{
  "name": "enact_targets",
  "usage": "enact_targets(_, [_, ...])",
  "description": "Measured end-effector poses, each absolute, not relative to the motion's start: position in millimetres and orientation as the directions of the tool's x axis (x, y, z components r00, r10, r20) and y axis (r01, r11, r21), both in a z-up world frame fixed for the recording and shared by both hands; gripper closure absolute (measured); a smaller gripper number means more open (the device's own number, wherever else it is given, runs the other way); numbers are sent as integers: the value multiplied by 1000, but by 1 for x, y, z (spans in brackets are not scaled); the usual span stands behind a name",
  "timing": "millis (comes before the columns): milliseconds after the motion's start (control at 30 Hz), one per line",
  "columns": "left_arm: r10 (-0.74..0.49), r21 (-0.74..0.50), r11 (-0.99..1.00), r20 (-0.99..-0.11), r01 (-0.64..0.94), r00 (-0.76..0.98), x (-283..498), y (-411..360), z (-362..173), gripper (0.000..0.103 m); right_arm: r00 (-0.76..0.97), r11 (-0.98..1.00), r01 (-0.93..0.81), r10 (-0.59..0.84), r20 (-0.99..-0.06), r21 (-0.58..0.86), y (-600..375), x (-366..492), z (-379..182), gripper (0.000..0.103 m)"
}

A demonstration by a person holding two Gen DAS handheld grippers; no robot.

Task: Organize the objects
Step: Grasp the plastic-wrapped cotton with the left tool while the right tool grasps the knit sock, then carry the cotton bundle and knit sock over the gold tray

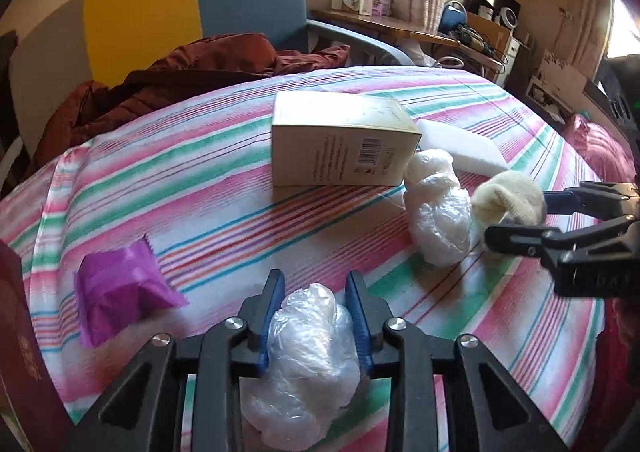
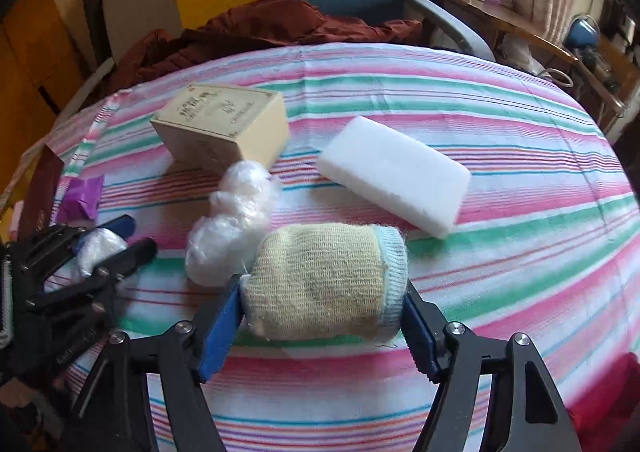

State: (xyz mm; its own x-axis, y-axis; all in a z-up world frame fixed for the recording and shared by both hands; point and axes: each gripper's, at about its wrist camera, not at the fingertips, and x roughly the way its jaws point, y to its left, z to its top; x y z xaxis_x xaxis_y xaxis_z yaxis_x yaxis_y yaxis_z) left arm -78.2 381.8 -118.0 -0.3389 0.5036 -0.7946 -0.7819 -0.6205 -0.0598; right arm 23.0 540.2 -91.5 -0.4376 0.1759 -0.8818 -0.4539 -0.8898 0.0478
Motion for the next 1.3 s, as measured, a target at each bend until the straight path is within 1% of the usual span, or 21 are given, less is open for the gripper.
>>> enact_targets(167, [511,-101,-634,-798,-767,-318,-63,361,-106,73,-470,-874,-483,220,-855,40,546,38,-72,30])
enact_targets(267, [522,-107,-654,-781,-749,-344,-52,344,-88,73,-525,-875,-478,216,-823,75,545,43,-60,30])
enact_targets(400, [500,-68,-695,-762,-716,-413,-42,321,-62,72,-604,-903,-413,174,-778,119,528,41,-44,30])
enact_targets(567, [468,-24,-745,-730,-666,-498,-38,293,-34,72,-662,-942,-310,114,-741,132,496,38,-34,30])
enact_targets(700, [452,-8,-770,-712,-637,-537,-33,268,-21,72,-679,-956,-256,75,-730,140,481,36,-32,30])
enact_targets(833, [440,-18,-791,-711,-611,-548,-31,248,-16,72,-688,-963,-220,39,-725,156,468,34,-33,30])
enact_targets(1300, [418,-47,-840,-691,-540,-589,-32,193,-6,72,-667,-974,-142,-37,-744,176,420,21,-30,30])
